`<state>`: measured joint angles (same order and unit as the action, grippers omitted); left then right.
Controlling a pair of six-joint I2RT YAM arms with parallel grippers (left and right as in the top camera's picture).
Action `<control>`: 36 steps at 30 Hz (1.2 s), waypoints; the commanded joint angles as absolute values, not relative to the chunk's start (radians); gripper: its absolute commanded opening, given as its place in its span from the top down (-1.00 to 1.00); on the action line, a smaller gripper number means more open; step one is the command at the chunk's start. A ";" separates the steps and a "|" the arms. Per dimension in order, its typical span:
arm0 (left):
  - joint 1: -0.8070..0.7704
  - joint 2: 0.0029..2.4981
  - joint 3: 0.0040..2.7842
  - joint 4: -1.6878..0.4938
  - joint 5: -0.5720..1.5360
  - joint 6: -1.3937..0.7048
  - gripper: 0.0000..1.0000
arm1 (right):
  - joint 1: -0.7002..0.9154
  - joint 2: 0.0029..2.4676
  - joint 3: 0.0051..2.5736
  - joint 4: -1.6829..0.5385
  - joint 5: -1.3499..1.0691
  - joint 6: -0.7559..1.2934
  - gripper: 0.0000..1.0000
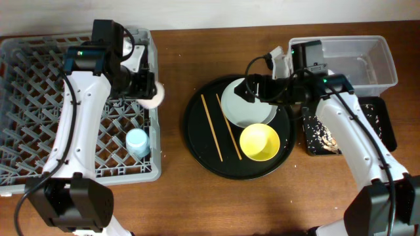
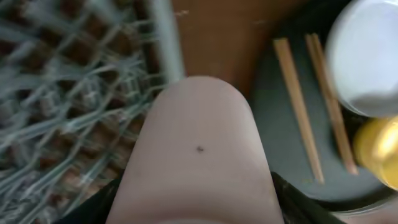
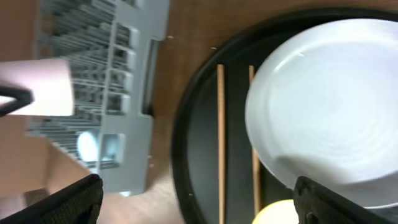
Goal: Sort waste into correct bins and load items into the dishwasher rack
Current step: 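Place the pink cup upside down in the rack with the left gripper, then reach the left gripper to the yellow bowl and grasp its rim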
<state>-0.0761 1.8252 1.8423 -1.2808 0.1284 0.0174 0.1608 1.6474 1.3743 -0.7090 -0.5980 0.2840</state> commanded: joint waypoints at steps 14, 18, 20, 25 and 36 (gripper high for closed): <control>-0.075 1.865 1.747 -1.203 -0.165 -0.164 -0.25 | 0.190 1.692 1.374 -0.729 -0.511 0.273 -0.97; -0.078 1.939 1.747 -1.179 -0.154 -0.164 -0.26 | 0.190 1.692 1.374 -0.730 -0.511 0.273 -0.97; -0.078 1.987 1.747 -1.171 -0.154 -0.164 -0.26 | 0.190 1.692 1.374 -0.730 -0.511 0.273 -0.97; -0.078 2.027 1.747 -1.164 -0.120 -0.164 -0.99 | 0.190 1.692 1.374 -0.730 -0.511 0.273 -0.97; -0.167 1.910 2.020 -1.382 0.097 -0.155 -0.98 | 0.155 1.652 1.378 -0.899 -0.377 0.273 -0.93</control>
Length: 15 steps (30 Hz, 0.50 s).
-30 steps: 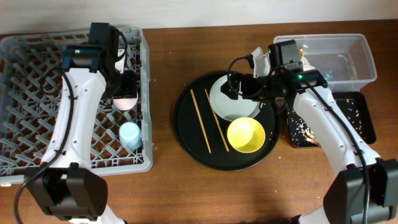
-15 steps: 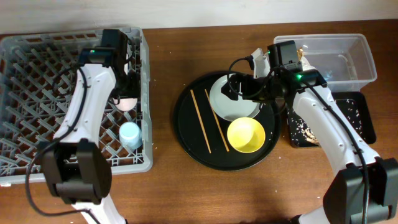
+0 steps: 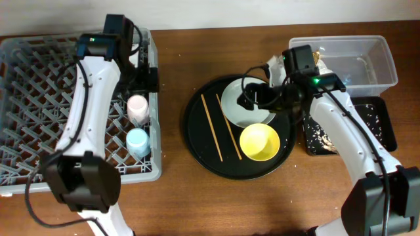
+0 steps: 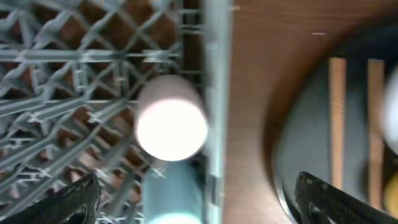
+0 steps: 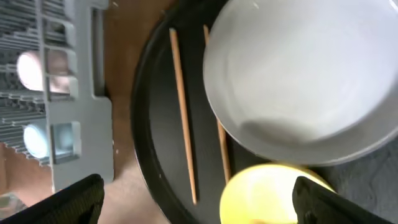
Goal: Sort waste into correct bins and load items into the dishwasher rack
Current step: 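Reach the left gripper to the yellow bowl and grasp its rim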
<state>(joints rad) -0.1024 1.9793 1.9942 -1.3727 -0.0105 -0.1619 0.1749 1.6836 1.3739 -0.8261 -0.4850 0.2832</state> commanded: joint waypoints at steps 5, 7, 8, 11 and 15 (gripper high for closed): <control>-0.393 1.911 1.904 -1.308 0.140 -0.145 -0.98 | 0.150 1.641 1.379 -1.005 -0.294 0.297 -0.80; -0.442 1.912 1.854 -1.261 0.139 -0.184 -0.93 | 0.130 1.621 1.380 -1.044 -0.270 0.296 -0.70; -0.452 1.912 1.840 -1.248 0.141 -0.201 -0.90 | 0.117 1.613 1.380 -1.061 -0.250 0.296 -0.66; -0.469 1.912 1.798 -1.204 0.176 -0.232 -0.82 | 0.061 1.572 1.380 -1.084 -0.239 0.296 -0.65; -0.500 1.912 1.706 -1.105 0.252 -0.295 -0.69 | 0.032 1.486 1.381 -1.094 -0.253 0.296 -0.61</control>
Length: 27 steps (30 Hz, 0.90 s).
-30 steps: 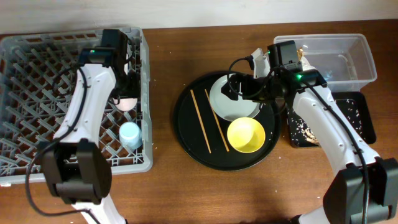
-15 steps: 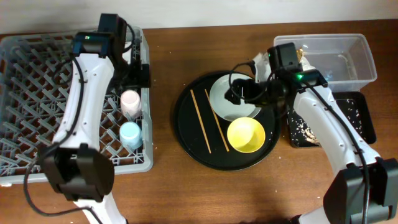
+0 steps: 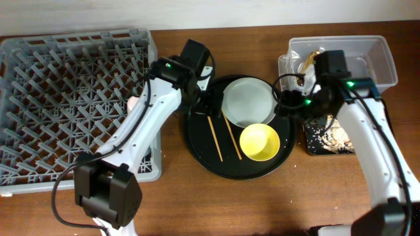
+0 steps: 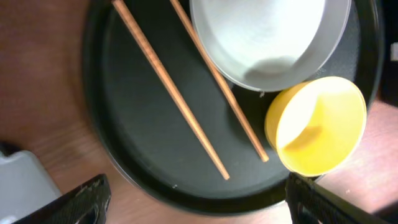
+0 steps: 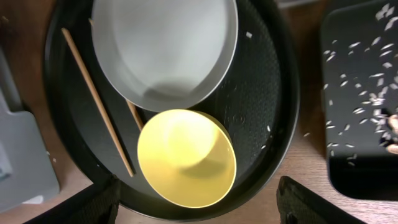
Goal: Sort waste into correct bins and load items into the dishwasher rack
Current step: 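Reach the left gripper to the yellow bowl and grasp its rim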
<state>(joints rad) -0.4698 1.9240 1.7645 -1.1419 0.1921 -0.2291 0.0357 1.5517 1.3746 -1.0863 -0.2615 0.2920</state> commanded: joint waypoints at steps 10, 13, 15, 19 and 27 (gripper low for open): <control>-0.615 1.914 1.648 -1.009 0.247 -0.322 -0.67 | 0.032 1.478 1.378 -1.161 -0.214 0.295 -0.45; -0.616 1.914 1.647 -0.999 0.247 -0.327 -0.65 | 0.032 1.478 1.368 -1.168 -0.205 0.295 -0.43; -0.616 1.914 1.634 -0.992 0.247 -0.349 -0.65 | 0.032 1.479 1.359 -1.167 -0.205 0.296 -0.42; -0.615 1.914 1.603 -0.981 0.248 -0.356 -0.61 | 0.032 1.479 1.330 -1.163 -0.205 0.296 -0.40; -0.616 1.914 1.603 -0.973 0.248 -0.356 -0.58 | 0.033 1.479 1.298 -1.163 -0.209 0.296 -0.39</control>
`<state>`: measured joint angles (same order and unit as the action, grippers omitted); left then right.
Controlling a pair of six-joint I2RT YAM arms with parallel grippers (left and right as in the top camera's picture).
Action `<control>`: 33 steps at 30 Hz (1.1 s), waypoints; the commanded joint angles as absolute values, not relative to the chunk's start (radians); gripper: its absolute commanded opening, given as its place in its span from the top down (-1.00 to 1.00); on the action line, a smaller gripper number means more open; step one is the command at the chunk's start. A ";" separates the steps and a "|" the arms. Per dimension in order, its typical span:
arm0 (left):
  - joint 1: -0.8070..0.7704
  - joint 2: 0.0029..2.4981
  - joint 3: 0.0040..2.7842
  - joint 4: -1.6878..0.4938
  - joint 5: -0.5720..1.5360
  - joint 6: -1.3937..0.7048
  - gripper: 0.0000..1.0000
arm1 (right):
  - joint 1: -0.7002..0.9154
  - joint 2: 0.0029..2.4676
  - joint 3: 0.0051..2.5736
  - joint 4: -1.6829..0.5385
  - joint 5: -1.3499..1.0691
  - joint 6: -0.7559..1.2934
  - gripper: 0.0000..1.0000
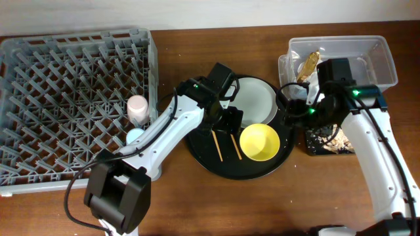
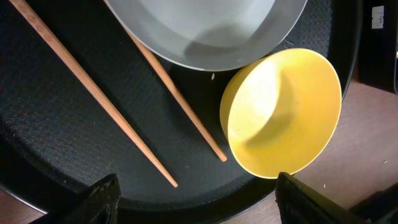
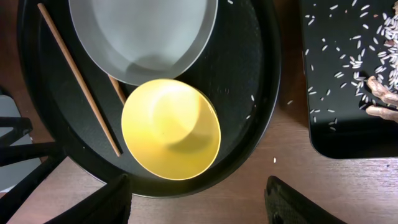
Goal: Sort waste into correct bins and load items into the dishwasher rack
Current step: 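Reach the left gripper to the yellow bowl and grasp its rim, then carry the yellow bowl to the rack's back corner with the left gripper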
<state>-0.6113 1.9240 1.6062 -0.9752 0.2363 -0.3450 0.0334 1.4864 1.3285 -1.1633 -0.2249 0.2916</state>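
Note:
On the round black tray (image 1: 197,141) lie a white plate (image 1: 254,99), a yellow bowl (image 1: 260,142) and two wooden chopsticks (image 1: 217,145). My left gripper (image 1: 230,120) hovers open over the tray's middle. Below it are the yellow bowl (image 2: 283,112), the plate (image 2: 205,31) and the chopsticks (image 2: 93,93). My right gripper (image 1: 296,108) hangs open and empty at the tray's right edge, with the bowl (image 3: 171,129) below it. A pink cup (image 1: 136,107) and a blue cup (image 1: 132,136) stand in the grey dishwasher rack (image 1: 65,98).
A clear plastic bin (image 1: 367,56) with some waste in it stands at the back right. In front of it, a black waste tray (image 3: 348,74) holds scattered rice and scraps. Bare brown tabletop (image 1: 295,203) runs along the front.
My left gripper moved from the tray's upper left to its middle, closer to the yellow bowl. My right gripper shifted slightly along the tray's right edge. Both stay open.
First my left gripper held the pink cup at the rack's right edge, with my right gripper over the white plate. Then the cup stood in the rack beside the blue cup, left gripper open. Later the left gripper was over the tray, the right at its right edge.

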 commanded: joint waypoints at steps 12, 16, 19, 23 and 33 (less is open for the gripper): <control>-0.690 1.914 1.603 -0.930 0.247 -0.374 -0.49 | 0.030 1.479 1.235 -1.114 -0.144 0.338 -0.71; -0.691 1.915 1.603 -0.927 0.240 -0.375 -0.49 | 0.030 1.479 1.235 -1.104 -0.139 0.342 -0.97; -0.691 1.916 1.603 -0.927 0.240 -0.375 -0.49 | 0.030 1.479 1.235 -1.104 -0.115 0.349 -0.97; -0.697 1.941 1.603 -0.907 0.240 -0.378 -0.47 | 0.030 1.479 1.235 -1.114 -0.083 0.349 -0.97; -0.718 2.069 1.603 -0.865 0.240 -0.390 -0.33 | 0.030 1.479 1.235 -1.126 -0.020 0.357 -0.97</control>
<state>-0.7143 2.0403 1.6062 -0.8719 0.2359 -0.3683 0.0334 1.4864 1.2423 -1.1244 -0.0498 0.3443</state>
